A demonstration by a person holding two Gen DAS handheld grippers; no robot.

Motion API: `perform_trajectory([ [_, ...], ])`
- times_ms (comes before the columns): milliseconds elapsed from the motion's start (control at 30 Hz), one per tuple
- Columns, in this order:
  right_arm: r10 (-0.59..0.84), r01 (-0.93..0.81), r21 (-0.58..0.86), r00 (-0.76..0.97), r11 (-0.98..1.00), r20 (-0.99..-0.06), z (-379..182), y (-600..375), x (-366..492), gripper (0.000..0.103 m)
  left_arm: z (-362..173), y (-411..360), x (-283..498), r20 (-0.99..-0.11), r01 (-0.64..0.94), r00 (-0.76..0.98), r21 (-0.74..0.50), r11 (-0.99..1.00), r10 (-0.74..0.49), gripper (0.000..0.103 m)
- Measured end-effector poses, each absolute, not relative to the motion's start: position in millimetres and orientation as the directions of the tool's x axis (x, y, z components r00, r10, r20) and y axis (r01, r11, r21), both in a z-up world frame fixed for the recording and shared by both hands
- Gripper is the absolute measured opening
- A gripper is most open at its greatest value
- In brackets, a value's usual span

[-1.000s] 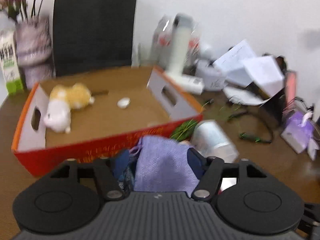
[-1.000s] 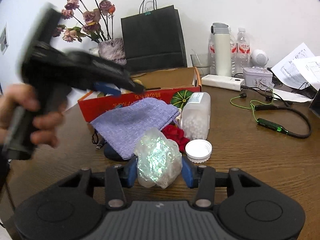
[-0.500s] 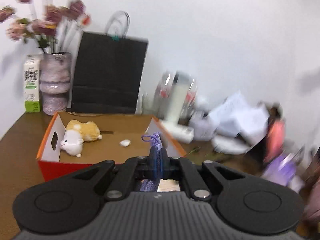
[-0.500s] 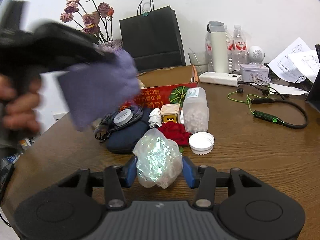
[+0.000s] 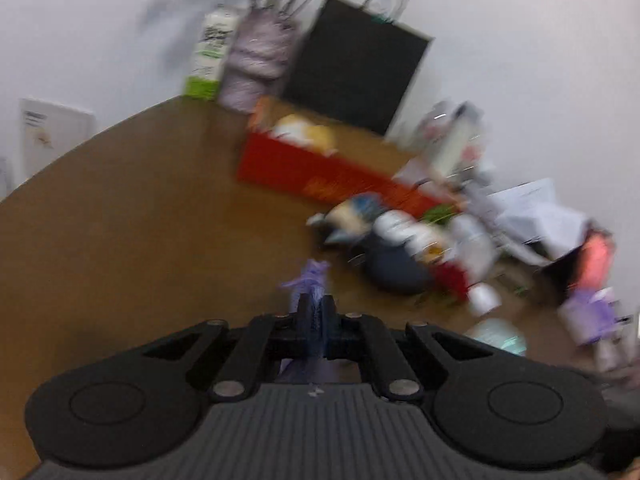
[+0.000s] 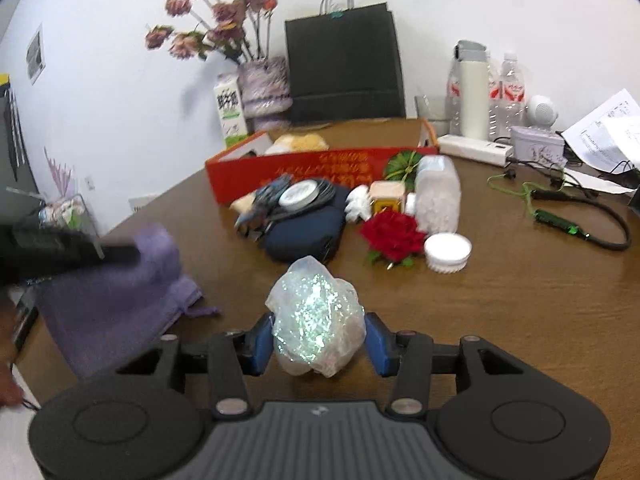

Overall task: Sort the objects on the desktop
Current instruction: 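Grasp the lavender pouch with the left gripper while the right grasps the iridescent bag, then carry the pouch and bag over the red box and release both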

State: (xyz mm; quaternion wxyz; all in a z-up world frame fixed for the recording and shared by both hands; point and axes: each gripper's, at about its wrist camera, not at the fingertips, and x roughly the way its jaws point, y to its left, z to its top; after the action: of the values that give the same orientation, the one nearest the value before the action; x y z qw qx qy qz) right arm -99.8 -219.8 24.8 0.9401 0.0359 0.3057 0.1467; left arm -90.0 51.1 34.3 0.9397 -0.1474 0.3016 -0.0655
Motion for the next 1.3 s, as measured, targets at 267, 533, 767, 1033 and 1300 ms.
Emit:
perform_trajectory([
  [267, 0.269, -0.254, 0.109, 0.764, 0.961, -0.586, 18, -207, -107, 0.061, 32, 19, -106, -0.584, 0.115, 0.802, -0.054, 0.992, -0.124, 0.085],
  [533, 0.255, -0.236, 0.112, 0.761, 0.965, -0.596, 12, -206, -101, 0.046, 3, -15, -104, -0.623, 0.192, 0.770, 0.023, 0.981, -0.136, 0.074],
  [767, 0.268, -0.222, 0.151, 0.772, 0.963, -0.577, 17, -212, -91, 0.045, 9, 1, -93, -0.625, 0.173, 0.763, -0.050, 0.984, -0.166, 0.009],
  [1033, 0.338, -0.261, 0.219, 0.788, 0.940, -0.515, 46, -222, -64, 0.045, 72, 18, -70, -0.493, 0.190, 0.837, -0.146, 0.971, -0.238, 0.004],
  [1300, 0.293, -0.240, 0.177, 0.864, 0.955, -0.409, 129, -246, 51, 0.045, 172, -13, 72, -0.364, 0.308, 0.868, -0.140, 0.941, -0.338, 0.004],
])
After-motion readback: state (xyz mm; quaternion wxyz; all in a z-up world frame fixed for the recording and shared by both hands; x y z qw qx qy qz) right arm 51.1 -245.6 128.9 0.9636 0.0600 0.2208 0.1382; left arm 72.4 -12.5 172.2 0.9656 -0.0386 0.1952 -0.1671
